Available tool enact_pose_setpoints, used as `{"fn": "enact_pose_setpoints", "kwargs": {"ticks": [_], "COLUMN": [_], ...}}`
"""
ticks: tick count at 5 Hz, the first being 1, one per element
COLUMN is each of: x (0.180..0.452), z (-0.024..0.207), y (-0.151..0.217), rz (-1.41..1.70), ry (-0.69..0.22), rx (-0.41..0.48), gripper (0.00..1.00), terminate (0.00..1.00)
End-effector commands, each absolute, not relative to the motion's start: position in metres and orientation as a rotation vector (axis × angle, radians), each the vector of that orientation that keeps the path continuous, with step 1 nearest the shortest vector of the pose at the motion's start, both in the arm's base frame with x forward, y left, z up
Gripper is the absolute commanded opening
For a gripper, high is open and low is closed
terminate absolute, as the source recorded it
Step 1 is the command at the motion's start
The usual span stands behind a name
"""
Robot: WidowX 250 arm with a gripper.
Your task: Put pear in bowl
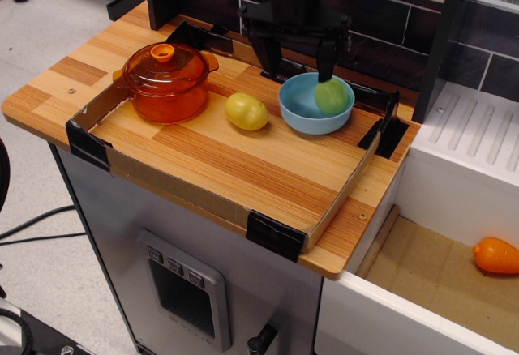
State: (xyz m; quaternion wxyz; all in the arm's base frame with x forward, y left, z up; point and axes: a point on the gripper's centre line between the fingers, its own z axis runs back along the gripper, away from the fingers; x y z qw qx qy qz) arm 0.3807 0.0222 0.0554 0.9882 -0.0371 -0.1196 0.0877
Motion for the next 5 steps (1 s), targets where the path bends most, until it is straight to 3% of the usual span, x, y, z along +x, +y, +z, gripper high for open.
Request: {"fn": "enact_pose_setpoints", "kwargs": {"ticks": [1,2,3,4,5], "x": [0.365,0.354,0.336,0.336,0.336], "z": [0.131,0.152,0.156,0.156,0.156], "y": [0.052,0.062,0.072,0.072,0.072], "rz": [0.181,0.151,0.085,0.085,0.085], "ry": [-0.404,-0.403,-0.324,-0.324,-0.324], "rx": [-0.167,-0.172,-0.131,-0.131,-0.131], "gripper": [1.0,1.0,1.0,1.0,1.0], "terminate": [0.0,0.0,0.0,0.0,1.0]}}
